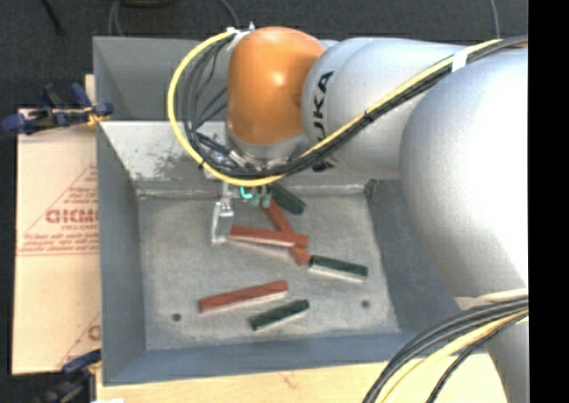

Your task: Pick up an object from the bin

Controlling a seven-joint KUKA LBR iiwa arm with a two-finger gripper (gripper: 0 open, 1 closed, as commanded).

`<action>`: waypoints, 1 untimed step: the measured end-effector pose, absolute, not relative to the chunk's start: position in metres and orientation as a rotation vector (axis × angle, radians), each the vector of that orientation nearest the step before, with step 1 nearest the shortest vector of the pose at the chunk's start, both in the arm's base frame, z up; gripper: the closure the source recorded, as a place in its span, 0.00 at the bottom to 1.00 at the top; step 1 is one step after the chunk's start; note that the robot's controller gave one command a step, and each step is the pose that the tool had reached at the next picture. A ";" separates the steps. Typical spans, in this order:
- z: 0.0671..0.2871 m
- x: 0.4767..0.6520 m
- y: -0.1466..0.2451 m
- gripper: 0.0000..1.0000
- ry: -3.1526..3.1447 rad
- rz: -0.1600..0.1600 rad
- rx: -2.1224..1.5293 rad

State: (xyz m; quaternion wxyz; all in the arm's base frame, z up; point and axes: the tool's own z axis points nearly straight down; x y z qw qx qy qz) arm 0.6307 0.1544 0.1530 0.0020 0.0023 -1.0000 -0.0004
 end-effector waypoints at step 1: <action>0.158 0.633 0.154 0.00 -3.146 -0.003 0.003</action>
Offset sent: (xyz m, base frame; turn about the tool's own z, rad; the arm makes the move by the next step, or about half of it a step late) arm -0.0087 -0.0703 -0.0830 0.0153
